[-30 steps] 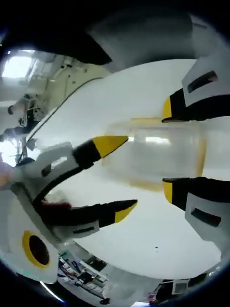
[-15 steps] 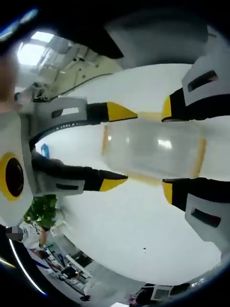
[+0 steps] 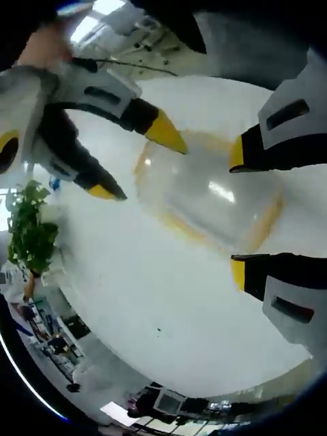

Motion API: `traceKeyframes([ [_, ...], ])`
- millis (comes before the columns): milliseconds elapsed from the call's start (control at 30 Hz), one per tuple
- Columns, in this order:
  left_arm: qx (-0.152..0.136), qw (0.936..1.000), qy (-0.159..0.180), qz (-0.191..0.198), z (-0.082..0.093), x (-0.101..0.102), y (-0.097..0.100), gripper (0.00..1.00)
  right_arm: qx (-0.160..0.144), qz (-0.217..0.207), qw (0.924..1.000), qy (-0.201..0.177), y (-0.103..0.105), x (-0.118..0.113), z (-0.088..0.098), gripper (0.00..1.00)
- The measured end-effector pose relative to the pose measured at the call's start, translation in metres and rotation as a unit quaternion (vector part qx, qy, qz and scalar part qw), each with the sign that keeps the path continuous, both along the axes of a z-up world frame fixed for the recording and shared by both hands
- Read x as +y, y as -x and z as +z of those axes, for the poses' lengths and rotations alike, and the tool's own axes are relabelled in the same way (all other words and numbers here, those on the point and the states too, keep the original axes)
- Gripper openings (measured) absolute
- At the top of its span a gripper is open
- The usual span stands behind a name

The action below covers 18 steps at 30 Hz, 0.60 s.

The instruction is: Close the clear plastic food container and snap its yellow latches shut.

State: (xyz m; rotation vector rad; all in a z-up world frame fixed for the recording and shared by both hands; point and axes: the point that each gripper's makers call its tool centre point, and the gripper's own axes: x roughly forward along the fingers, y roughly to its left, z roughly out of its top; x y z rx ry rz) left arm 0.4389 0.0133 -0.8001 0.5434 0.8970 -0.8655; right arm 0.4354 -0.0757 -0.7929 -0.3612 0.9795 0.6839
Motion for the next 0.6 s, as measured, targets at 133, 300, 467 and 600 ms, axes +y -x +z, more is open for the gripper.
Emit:
traceKeyframes([
  [133, -0.011, 0.9978, -0.005, 0.065, 0.002, 0.009, -0.006, 0.48, -0.012, -0.069, 0.9975, -0.002, -0.002, -0.002, 0.004, 0.54],
  [300, -0.028, 0.9928, 0.004, 0.116, 0.01, 0.011, -0.011, 0.49, -0.03, -0.118, 0.9923, -0.022, -0.004, 0.01, 0.014, 0.56],
  [467, -0.016, 0.9932, 0.03, 0.111, 0.012, -0.001, -0.007, 0.49, -0.029, -0.122, 0.9918, -0.022, 0.0, 0.015, 0.015, 0.55],
  [600, -0.016, 0.9923, 0.04, 0.116, 0.013, -0.003, -0.008, 0.48, -0.033, -0.125, 0.9914, -0.022, -0.002, 0.011, 0.017, 0.55],
])
